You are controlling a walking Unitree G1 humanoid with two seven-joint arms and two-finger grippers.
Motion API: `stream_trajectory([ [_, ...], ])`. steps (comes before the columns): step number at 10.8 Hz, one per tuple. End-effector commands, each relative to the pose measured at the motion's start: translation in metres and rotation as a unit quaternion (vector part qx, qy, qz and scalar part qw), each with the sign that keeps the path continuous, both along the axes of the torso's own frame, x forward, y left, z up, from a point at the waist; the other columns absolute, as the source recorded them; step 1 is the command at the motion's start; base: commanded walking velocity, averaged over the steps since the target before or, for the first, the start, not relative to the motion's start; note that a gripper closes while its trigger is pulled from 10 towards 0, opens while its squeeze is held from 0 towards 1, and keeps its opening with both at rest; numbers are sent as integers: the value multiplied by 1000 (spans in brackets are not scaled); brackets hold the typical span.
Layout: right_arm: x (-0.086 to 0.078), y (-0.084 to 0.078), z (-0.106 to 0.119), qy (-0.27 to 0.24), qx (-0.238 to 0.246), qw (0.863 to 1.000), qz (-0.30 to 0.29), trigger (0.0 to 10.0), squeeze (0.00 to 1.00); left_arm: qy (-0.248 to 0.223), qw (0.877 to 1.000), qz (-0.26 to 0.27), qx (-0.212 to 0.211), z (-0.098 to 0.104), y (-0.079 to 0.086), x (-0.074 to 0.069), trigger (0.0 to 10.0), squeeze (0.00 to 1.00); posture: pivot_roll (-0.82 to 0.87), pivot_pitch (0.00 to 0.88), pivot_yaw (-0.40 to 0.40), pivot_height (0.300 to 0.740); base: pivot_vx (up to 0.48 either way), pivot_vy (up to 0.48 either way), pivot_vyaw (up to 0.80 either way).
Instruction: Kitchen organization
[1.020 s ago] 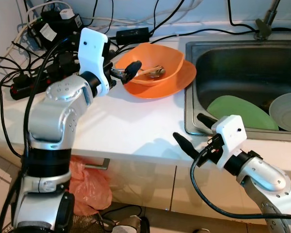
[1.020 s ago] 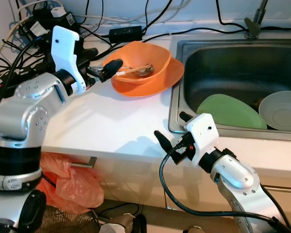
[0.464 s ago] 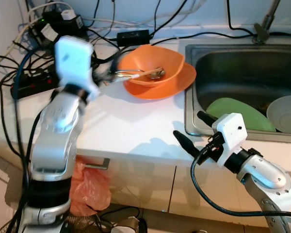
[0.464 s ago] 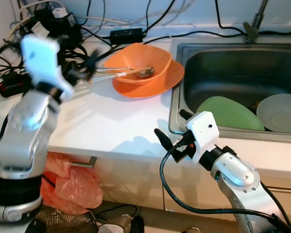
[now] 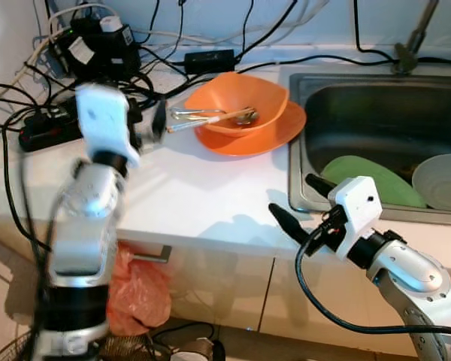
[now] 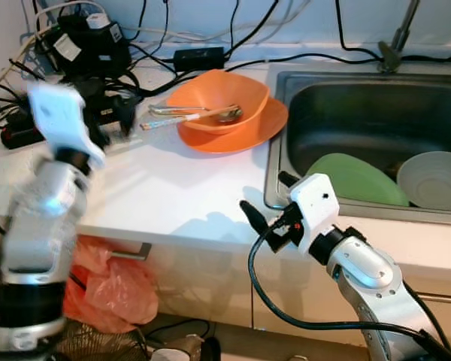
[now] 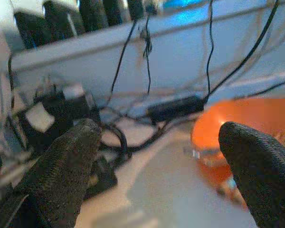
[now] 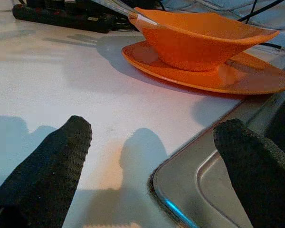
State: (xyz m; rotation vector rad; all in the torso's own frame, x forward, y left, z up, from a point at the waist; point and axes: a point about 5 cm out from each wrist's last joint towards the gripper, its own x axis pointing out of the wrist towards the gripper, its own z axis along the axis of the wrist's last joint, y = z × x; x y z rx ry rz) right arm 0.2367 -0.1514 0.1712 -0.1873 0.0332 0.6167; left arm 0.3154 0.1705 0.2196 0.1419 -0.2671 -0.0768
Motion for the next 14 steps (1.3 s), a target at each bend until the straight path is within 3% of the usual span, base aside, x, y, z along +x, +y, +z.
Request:
stream_trajectory([
  [1,0,-1,4,-12,-6,1000,1,10000,0,19,999,29,-10,-8,8,1,10000,0,57,72,130,740,0,0,0],
  [5,-2,-3,3,-9,-8,1000,-2,10000,0,37,996,74,-27,-21,23,5,10000,0,48,79,126,740,0,0,0],
  [7,-3,-3,3,-8,-8,1000,-2,10000,0,80,993,82,-38,-36,24,7,10000,0,44,84,124,740,0,0,0],
  [8,-3,-3,3,-8,-8,1000,-2,10000,0,119,990,68,-37,-50,18,10,10000,0,39,84,125,740,0,0,0],
  [10,-2,-3,5,-11,-9,1000,-4,10000,0,148,987,35,-42,-62,2,10,10000,0,32,82,133,740,0,0,0],
  [14,-3,-2,5,-13,-7,1000,-9,10000,0,144,988,-27,-49,-53,-29,21,10000,0,22,84,142,740,0,0,0],
])
